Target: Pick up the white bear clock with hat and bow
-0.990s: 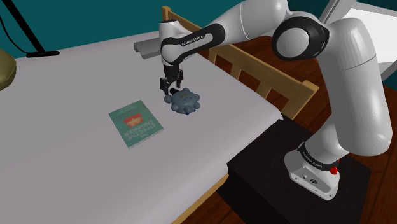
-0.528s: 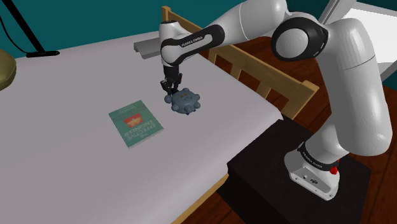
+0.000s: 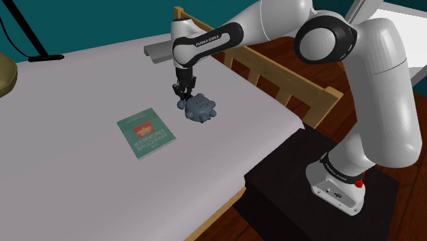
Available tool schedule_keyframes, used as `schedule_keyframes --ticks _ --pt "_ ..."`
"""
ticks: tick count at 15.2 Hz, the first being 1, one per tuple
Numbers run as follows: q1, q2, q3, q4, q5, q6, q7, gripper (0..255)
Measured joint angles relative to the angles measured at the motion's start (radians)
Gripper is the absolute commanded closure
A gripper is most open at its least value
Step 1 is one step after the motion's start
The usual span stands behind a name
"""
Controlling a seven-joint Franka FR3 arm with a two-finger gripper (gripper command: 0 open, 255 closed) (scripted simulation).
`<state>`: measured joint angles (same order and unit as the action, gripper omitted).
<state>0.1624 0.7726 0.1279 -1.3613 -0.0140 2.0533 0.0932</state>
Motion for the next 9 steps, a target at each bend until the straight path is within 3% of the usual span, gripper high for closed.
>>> schedule_keyframes --ticks 9 --pt "-0.001 -0.05 0.003 0.043 0.004 -0.092 0.003 255"
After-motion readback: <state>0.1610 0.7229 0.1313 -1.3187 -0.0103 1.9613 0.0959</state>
